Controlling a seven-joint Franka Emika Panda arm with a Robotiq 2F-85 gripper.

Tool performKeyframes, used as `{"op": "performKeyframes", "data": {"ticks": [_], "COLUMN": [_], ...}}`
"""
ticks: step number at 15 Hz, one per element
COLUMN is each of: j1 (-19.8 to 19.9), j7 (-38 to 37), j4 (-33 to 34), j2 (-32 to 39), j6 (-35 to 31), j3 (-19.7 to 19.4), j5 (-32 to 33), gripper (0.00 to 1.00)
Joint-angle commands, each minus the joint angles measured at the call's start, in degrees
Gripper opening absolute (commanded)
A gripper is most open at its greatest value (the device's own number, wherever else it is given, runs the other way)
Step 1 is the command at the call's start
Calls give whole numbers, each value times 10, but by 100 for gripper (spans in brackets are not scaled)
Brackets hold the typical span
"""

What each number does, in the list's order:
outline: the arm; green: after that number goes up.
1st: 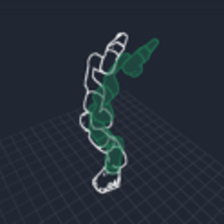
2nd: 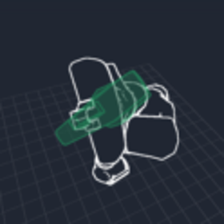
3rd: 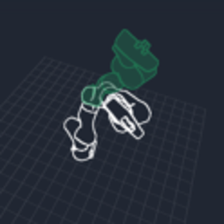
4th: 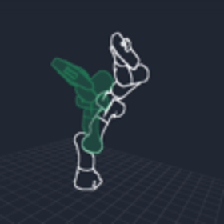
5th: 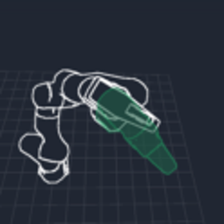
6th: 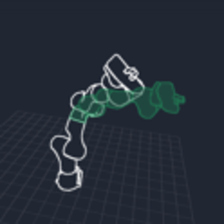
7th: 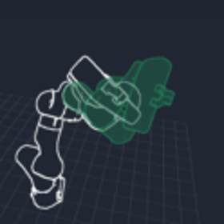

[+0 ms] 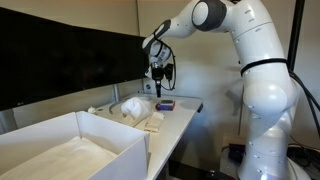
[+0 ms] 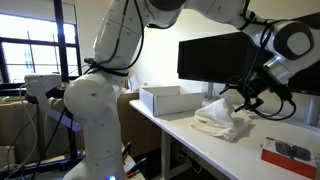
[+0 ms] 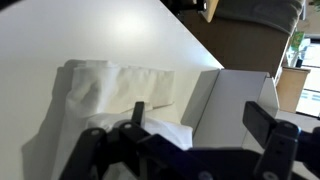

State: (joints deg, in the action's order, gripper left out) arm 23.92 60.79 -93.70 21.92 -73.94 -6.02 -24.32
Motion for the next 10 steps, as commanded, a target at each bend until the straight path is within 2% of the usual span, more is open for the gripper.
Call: {"op": "performKeyframes", "data": {"ticks": [1, 2, 5, 10], "j1": [5, 3, -23, -72], "j7": [68, 76, 89, 92], "j4": [-73, -83, -134, -200], "j2": [-43, -48, -47, -43], "j6": [-30, -36, -142, -328], "j3": [-15, -20, -17, 0], "j5": [-51, -62, -110, -151], "gripper": [100, 100, 100, 100]}}
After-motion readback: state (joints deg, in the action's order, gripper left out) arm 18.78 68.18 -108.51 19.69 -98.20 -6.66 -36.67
